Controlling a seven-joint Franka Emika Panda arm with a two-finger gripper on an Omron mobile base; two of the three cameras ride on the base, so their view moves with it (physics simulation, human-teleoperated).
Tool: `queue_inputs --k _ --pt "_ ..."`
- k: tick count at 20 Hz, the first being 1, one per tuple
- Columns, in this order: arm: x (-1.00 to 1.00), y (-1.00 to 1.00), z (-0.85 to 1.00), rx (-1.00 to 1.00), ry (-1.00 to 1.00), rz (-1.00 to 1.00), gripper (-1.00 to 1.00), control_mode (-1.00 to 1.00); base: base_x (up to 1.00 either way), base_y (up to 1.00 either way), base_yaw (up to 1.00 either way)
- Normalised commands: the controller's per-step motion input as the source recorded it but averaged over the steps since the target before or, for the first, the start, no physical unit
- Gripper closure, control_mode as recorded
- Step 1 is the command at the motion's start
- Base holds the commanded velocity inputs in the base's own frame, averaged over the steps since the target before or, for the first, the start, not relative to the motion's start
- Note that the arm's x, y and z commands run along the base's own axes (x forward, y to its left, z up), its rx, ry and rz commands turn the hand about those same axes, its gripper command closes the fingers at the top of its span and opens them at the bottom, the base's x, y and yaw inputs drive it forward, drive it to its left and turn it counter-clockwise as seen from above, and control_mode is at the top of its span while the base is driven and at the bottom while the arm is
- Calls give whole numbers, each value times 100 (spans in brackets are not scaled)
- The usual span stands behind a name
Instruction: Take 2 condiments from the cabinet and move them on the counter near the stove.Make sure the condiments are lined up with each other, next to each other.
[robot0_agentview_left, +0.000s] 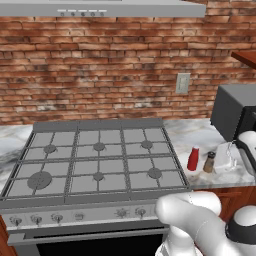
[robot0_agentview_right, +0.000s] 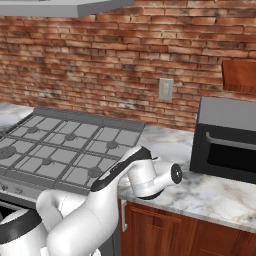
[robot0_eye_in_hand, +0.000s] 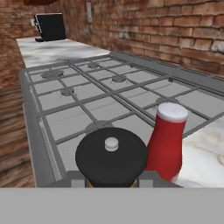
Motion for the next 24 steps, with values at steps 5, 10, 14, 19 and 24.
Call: queue_inputs --k 5,10,14,19,24 --pt "15 0 -11 0 0 0 100 -100 0 0 0" --pt "11 0 -10 0 0 0 100 -100 0 0 0" --pt "10 0 -13 0 0 0 100 -100 0 0 0" --pt "10 0 -13 0 0 0 100 -100 0 0 0" --pt "13 0 -11 0 0 0 100 -100 0 0 0"
